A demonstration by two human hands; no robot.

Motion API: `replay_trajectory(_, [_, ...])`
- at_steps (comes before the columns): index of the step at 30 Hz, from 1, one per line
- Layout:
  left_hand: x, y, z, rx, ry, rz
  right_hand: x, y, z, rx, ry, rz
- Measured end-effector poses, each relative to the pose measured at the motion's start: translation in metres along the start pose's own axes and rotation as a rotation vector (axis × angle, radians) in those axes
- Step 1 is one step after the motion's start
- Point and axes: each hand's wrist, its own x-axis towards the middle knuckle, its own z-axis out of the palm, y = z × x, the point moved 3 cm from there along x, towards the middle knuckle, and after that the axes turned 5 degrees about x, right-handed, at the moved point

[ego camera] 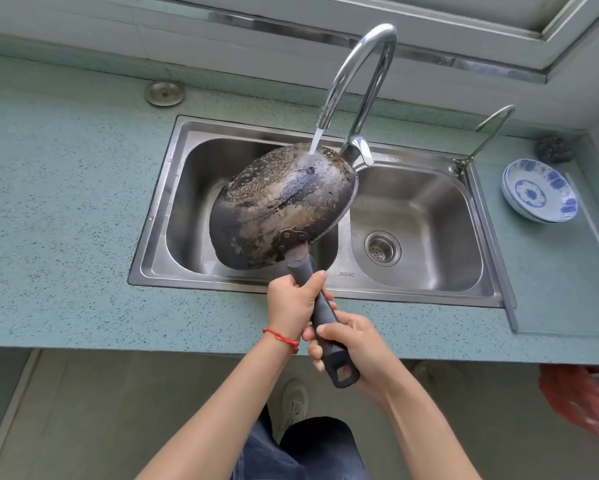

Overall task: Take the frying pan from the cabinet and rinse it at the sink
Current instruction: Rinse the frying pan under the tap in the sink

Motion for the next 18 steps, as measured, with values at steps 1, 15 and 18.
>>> replay_trajectory(1, [0.001,0.001,0.001,-0.008,0.004,0.0,0.001,-0.003,-0.001,-0.001,0.015,0.013])
replay_trajectory(15, [0.008,-0.008,0.0,-0.105,-0.074,-0.081,0.004,0.008,-0.001,-0.167,0.176,-0.057])
replay_trajectory(18, [0.009,-0.011,0.002,-0.111,-0.094,-0.092,0.002,0.008,-0.001,-0.168,0.196,-0.069])
